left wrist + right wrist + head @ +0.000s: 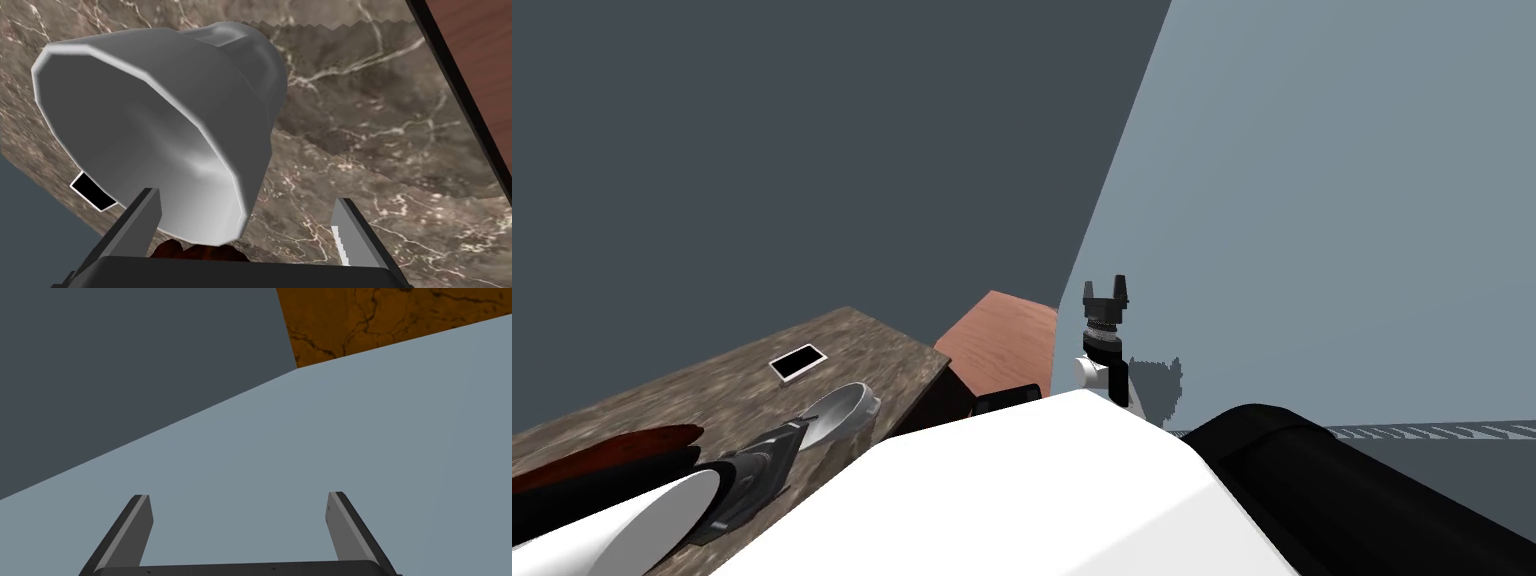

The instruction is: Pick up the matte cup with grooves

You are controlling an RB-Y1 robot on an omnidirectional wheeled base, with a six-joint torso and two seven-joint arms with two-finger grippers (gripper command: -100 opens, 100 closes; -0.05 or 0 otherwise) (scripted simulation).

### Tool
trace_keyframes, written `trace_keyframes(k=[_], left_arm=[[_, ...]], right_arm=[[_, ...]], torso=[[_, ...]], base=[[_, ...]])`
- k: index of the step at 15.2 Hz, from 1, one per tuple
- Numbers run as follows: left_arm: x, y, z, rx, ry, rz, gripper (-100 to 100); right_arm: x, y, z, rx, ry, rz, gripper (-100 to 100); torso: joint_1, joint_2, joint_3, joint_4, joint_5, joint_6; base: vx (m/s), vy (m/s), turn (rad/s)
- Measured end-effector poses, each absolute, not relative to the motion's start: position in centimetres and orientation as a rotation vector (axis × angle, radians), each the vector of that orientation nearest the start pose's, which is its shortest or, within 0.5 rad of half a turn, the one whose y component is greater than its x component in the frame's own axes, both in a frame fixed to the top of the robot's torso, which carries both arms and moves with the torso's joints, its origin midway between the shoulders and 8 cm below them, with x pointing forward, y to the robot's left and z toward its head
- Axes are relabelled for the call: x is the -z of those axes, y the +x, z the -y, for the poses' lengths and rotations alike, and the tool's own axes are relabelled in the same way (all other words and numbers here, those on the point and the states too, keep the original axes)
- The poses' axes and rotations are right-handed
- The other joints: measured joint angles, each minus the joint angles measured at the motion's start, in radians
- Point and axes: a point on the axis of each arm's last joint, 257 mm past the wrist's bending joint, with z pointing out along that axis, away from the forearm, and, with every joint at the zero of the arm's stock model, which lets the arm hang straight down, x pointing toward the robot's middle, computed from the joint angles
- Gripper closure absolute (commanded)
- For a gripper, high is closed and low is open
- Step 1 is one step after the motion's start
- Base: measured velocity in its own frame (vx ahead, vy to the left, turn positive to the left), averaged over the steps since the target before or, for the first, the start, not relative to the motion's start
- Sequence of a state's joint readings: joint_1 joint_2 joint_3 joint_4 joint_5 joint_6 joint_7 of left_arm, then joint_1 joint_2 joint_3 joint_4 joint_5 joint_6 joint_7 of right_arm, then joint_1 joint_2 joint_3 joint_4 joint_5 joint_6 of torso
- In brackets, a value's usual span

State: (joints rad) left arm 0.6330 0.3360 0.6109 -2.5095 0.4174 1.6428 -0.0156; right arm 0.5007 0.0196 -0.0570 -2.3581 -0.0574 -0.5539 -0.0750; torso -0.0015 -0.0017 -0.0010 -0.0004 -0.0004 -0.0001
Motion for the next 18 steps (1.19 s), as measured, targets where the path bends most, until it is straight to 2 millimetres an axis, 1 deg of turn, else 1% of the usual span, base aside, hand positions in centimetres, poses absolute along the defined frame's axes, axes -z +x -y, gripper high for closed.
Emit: trace_keyframes(k=[1,3,7,10,12,16,18], left_arm=[[26.8,15.4,-48.7,-0.001,-2.139,-1.567,-100],[26.8,13.9,-48.6,-0.044,-2.164,-1.571,-100],[26.8,10.3,-48.5,-0.15,-2.214,-1.57,-100],[26.3,8.4,-48.4,-0.212,-2.235,-1.563,-100],[26.2,7.8,-48.4,-0.231,-2.242,-1.562,-100],[26.1,7.7,-48.4,-0.234,-2.242,-1.561,-100],[26.7,7.7,-48.8,-0.236,-2.248,-1.559,-100]], right_arm=[[-6.9,31.1,30.0,-1.379,0.61,-0.45,0],[-6.9,31.1,30.0,-1.379,0.61,-0.45,0],[-6.9,31.1,30.0,-1.379,0.61,-0.45,0],[-6.8,31.1,30.0,-1.378,0.61,-0.45,0],[-6.9,31.1,30.0,-1.379,0.61,-0.45,0],[-6.9,31.1,30.0,-1.379,0.61,-0.45,0],[-6.9,31.1,30.0,-1.379,0.61,-0.45,0]], torso=[[0.0,0.0,0.0,0.0,0.0,0.0],[0.0,0.0,0.0,0.0,0.0,0.0],[0.0,0.0,0.0,0.0,0.0,0.0],[0.0,-0.005,-0.003,-0.001,0.0,0.0],[0.0,-0.005,-0.003,-0.001,0.0,0.0],[0.0,0.001,0.0,0.0,0.0,0.0],[0.0,0.002,0.001,0.0,0.0,0.0]], base=[[0.027,0.004,-0.086],[0.036,0.005,-0.117],[0.041,0.004,-0.101],[0.117,0.002,-0.066],[0.047,0.0,-0.039],[0.006,-0.001,0.04],[-0.011,0.0,-0.016]])
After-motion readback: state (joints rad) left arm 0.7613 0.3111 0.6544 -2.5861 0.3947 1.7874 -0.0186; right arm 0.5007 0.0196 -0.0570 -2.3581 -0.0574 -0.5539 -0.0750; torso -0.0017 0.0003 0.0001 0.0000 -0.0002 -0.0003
